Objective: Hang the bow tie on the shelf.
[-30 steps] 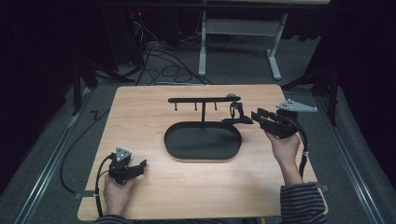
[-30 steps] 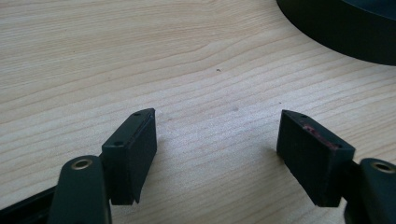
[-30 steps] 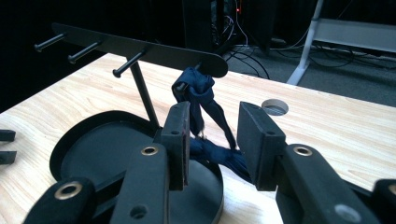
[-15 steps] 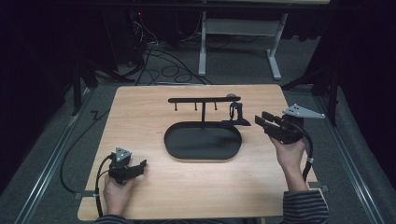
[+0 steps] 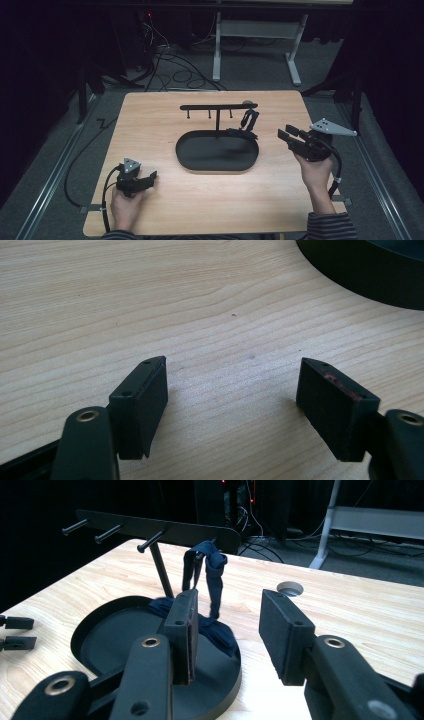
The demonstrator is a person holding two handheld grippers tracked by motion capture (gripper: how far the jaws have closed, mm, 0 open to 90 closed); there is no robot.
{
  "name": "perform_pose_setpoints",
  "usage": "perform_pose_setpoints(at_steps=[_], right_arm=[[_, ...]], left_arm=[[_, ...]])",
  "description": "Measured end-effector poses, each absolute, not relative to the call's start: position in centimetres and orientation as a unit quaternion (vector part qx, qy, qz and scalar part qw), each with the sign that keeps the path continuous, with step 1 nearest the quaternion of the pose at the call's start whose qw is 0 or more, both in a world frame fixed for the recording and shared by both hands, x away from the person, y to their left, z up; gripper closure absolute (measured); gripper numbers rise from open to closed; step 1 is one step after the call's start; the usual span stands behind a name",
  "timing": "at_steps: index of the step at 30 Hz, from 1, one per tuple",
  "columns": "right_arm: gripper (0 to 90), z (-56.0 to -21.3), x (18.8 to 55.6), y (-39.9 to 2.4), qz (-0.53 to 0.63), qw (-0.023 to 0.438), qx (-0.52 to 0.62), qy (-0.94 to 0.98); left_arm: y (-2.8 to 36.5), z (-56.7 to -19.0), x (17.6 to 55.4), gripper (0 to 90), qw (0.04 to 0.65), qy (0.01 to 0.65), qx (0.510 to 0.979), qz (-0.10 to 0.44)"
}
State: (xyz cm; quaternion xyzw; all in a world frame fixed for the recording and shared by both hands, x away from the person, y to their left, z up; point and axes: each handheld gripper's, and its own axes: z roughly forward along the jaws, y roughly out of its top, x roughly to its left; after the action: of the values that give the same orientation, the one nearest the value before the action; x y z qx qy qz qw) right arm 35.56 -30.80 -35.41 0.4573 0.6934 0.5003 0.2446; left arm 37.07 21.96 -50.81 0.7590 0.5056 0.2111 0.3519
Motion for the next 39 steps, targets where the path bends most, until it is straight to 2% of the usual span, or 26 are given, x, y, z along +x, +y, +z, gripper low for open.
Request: perform_pose_setpoints(at_steps=[27,39], right_arm=[[60.1,-37.6,32.4,-32.8,0.514,0.238,0.48,0.67],[60.1,-39.4,31.9,-32.8,0.523,0.219,0.49,0.662]], left_arm=[[21.9,-50.8,37.1,29.2,0.35,0.505,0.76,0.213],[21.9,-50.8,37.1,29.1,0.35,0.505,0.76,0.213]])
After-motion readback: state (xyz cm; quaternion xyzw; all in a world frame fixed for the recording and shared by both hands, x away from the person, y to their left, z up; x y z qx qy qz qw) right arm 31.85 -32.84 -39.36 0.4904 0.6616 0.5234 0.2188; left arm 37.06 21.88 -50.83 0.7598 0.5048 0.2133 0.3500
